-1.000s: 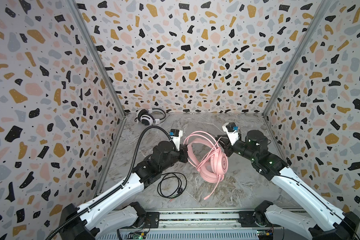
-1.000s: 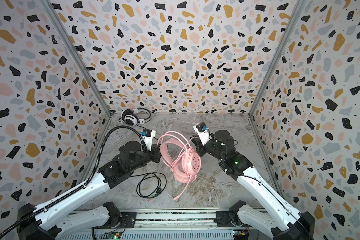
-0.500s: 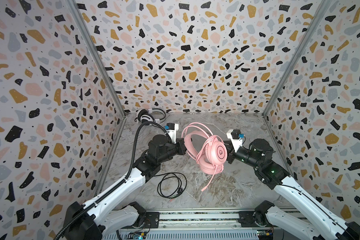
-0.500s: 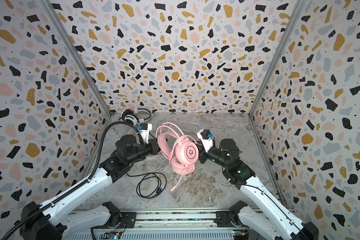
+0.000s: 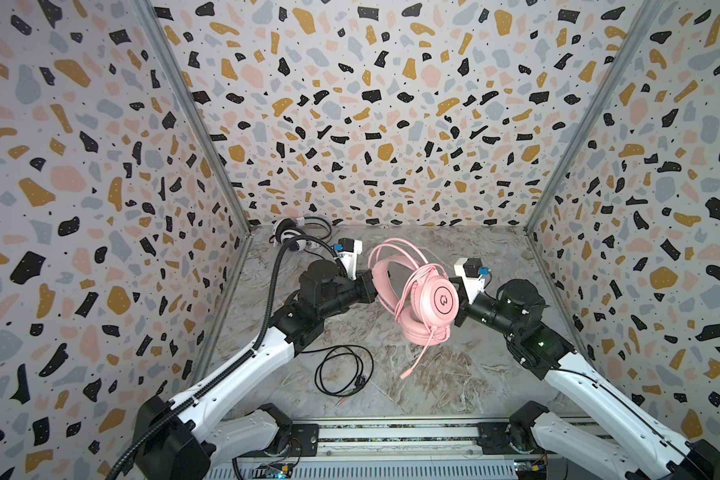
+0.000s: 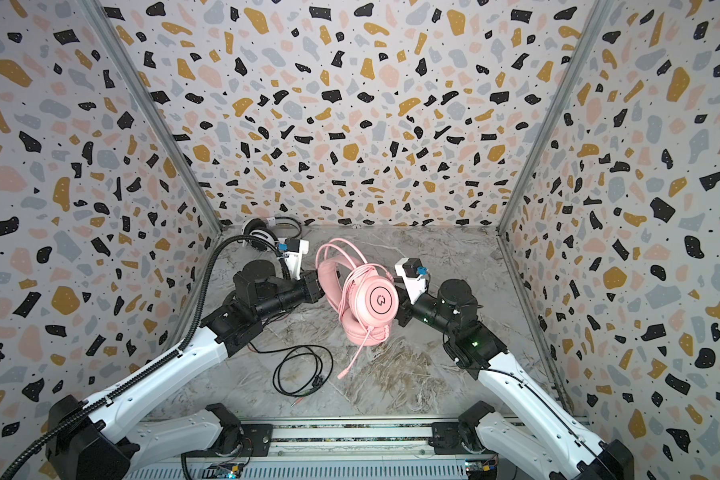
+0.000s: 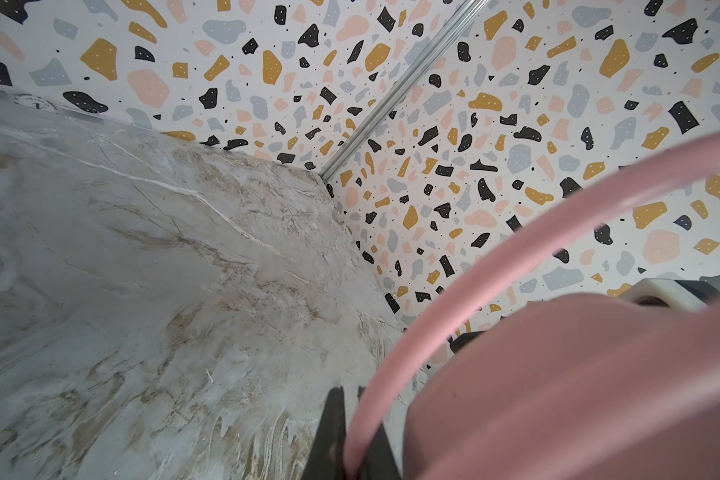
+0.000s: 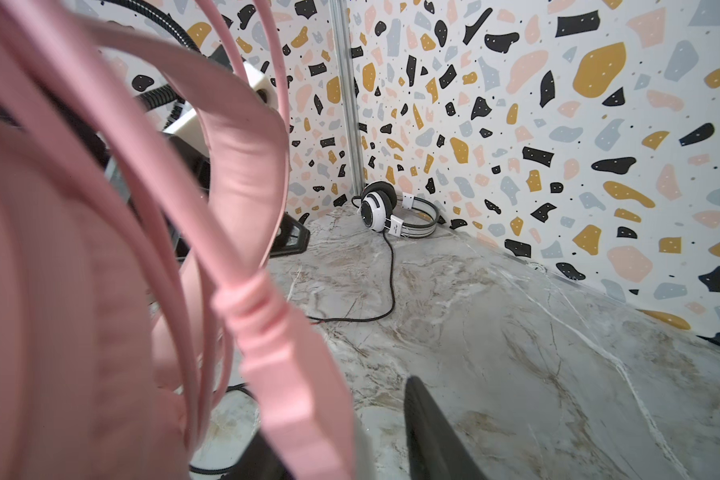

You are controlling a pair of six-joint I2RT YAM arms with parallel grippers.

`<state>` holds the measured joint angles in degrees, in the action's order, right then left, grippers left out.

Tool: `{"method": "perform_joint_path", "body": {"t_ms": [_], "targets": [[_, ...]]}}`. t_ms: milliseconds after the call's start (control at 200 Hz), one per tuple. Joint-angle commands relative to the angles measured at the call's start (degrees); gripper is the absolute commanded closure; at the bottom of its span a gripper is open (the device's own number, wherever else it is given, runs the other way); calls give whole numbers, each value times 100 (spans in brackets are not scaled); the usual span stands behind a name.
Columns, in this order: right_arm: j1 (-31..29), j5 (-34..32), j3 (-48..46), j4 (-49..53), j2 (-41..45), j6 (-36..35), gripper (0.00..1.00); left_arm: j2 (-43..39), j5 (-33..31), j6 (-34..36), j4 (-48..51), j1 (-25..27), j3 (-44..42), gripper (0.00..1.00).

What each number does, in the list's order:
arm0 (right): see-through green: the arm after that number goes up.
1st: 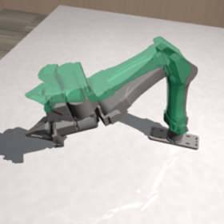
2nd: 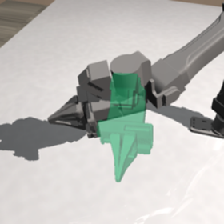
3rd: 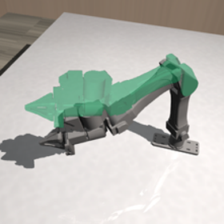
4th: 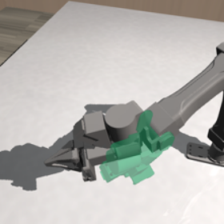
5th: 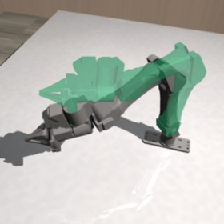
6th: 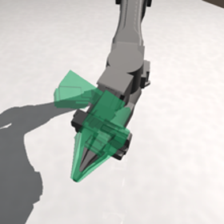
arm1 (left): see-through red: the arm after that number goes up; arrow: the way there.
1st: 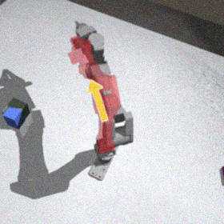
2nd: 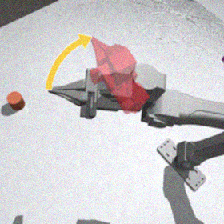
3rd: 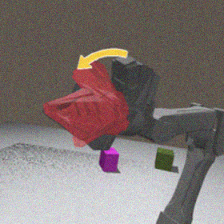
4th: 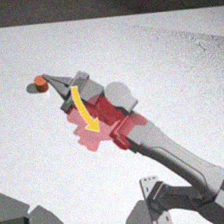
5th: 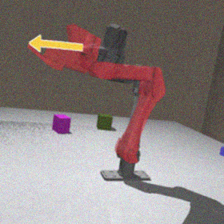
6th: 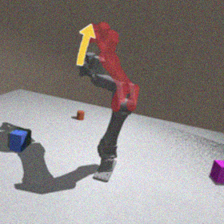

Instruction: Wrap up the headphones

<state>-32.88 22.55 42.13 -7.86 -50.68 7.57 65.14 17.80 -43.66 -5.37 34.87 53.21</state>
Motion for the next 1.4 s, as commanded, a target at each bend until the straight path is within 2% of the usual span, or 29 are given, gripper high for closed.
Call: {"method": "perform_joint_path", "body": {"t_ms": [0,195,340,526,646,896,1116,1397], "targets": [[-23,-237,-291,-145,219,163,55,-6,-464,-153,-150,-84,295,100],[-16,-804,-1117,-244,607,565,47,62,-1392,-310,-60,-90,213,100],[-15,-923,-1508,-97,780,741,47,268,-1836,-529,-31,-95,185,100],[-16,-1485,-2018,101,1176,1151,47,812,-2447,-1013,190,-78,260,100],[-9,-1816,-2348,168,1476,1428,47,1316,-2490,-1122,123,-76,349,100],[-3,-2041,-2725,458,1924,1632,47,2574,-2597,-1206,-220,157,735,100],[5,-2131,-3008,768,2428,1774,47,3934,-2378,-1248,15,331,1777,100],[19,-2261,-3060,1186,2984,1885,47,5128,-2356,-1423,150,566,2877,100]]}}
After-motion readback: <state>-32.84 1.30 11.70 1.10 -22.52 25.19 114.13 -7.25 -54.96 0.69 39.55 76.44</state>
